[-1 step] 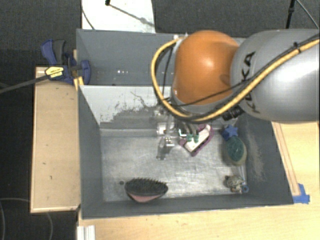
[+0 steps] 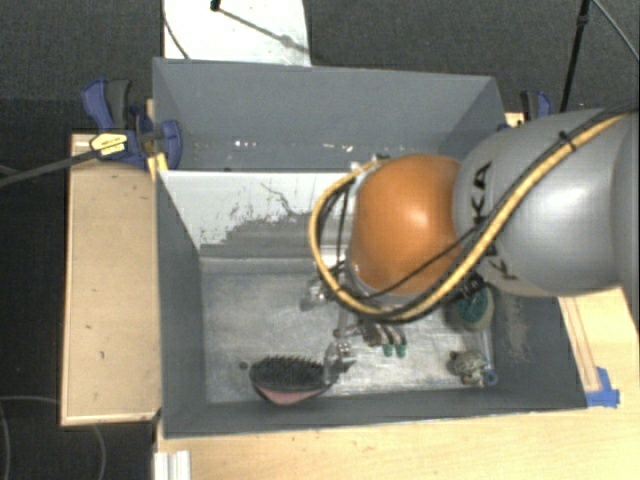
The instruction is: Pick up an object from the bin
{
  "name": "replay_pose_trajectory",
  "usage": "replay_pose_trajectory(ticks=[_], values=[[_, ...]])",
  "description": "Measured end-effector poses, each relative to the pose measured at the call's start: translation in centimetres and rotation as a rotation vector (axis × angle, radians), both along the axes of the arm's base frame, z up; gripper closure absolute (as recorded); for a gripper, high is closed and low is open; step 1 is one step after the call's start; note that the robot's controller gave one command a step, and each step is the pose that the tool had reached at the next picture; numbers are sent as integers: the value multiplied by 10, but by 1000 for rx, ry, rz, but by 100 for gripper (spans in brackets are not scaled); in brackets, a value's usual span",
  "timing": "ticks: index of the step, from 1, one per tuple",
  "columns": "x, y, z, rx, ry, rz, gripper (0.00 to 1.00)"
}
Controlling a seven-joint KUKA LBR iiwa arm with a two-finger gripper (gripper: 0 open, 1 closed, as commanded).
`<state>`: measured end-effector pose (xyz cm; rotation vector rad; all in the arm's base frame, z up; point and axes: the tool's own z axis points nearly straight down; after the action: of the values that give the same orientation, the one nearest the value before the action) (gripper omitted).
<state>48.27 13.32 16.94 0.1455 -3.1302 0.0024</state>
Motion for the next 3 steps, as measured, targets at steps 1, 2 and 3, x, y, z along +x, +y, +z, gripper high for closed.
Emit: replay_pose_trajectory(ticks=[1,2,3], values=[[-1,16,-92,3,-7,122,0],[0,16,-89,4,-10,113,100],[24,4,55,5,-19,135,100]])
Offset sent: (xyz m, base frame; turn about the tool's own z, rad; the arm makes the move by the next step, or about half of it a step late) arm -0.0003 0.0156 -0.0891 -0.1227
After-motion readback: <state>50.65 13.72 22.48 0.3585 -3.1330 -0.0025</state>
